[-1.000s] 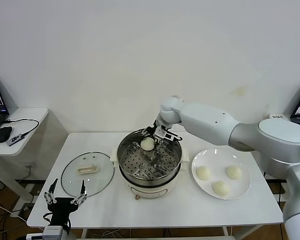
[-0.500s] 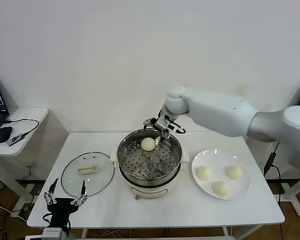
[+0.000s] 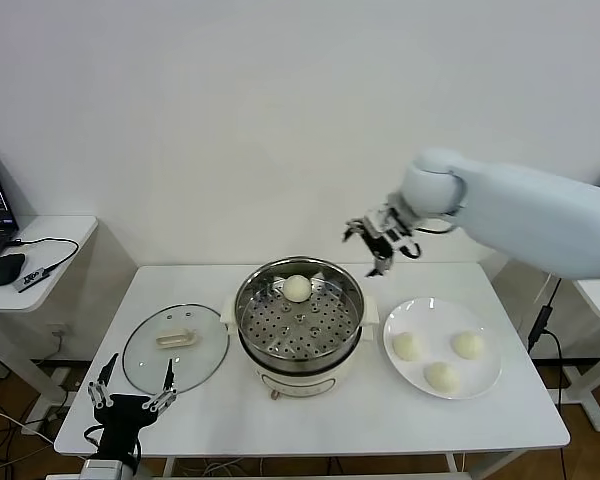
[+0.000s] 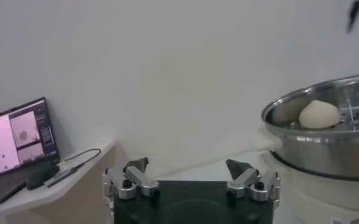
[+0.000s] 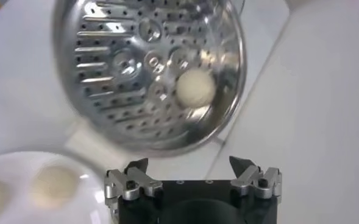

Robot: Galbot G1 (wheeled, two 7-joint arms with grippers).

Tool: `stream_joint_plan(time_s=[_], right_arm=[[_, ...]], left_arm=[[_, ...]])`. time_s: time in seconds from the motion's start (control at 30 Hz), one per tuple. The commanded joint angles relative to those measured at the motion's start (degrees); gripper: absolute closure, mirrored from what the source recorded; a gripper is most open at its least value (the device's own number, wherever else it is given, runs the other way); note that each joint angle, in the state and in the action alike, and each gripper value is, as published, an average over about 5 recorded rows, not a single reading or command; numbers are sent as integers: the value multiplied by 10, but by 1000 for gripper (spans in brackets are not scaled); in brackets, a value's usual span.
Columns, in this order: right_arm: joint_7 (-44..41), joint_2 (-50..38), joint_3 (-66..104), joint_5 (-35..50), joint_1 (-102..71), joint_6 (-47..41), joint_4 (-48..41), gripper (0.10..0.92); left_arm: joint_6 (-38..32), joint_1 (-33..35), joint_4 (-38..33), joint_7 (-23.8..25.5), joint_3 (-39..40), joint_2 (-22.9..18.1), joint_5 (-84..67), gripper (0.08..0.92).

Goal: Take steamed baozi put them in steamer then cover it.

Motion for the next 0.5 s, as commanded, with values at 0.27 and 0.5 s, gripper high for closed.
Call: stream_joint_plan(time_s=[0.27,0.5], right_arm=[[2,-138,156,-98,-251,-60,28,203],[4,-83,207,-127,-331,-53,-36,203]], left_arm=[[3,-2,0,4,-2,4,2,177],[4,-1,5,6,-7,4,3,177]])
